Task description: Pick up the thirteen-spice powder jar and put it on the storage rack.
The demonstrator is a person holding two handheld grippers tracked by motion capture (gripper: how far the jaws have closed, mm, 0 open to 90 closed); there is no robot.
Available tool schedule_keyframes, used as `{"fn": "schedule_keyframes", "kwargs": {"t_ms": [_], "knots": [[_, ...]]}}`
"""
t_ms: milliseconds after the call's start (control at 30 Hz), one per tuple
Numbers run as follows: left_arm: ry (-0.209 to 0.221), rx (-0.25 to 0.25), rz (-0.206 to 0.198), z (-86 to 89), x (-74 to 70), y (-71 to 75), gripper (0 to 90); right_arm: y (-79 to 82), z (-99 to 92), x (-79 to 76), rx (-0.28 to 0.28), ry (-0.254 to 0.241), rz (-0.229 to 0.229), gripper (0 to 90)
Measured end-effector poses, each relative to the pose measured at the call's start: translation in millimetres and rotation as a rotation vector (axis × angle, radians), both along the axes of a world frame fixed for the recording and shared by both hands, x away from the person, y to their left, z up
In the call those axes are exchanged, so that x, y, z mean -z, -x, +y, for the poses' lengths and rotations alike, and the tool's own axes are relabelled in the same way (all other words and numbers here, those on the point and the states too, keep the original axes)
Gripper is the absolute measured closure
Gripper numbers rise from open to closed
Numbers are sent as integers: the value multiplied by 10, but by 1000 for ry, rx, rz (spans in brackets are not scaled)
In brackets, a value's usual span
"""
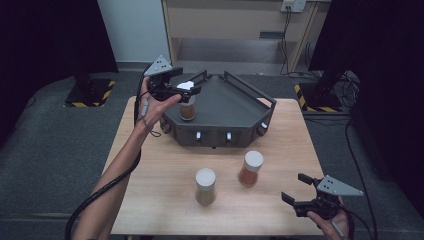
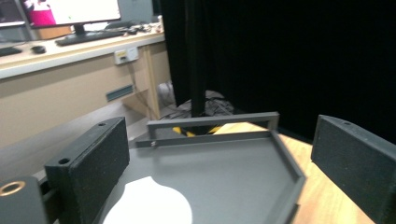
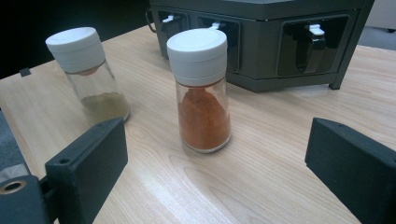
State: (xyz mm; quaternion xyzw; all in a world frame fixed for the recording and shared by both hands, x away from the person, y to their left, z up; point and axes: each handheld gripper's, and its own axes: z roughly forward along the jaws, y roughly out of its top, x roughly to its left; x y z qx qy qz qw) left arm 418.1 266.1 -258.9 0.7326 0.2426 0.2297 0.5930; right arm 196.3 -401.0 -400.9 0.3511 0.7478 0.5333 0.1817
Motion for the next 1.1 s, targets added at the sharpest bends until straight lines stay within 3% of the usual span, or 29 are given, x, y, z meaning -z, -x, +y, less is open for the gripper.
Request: {"fn": "schedule_keyframes", "kwargs": {"t_ms": [600, 1100], "knots": [[15, 117, -62, -10, 51, 446, 42, -3, 9, -3, -2, 3, 2, 62], [8, 141, -90, 158, 245, 846, 44, -5, 19, -10, -4, 9, 3, 62]]}}
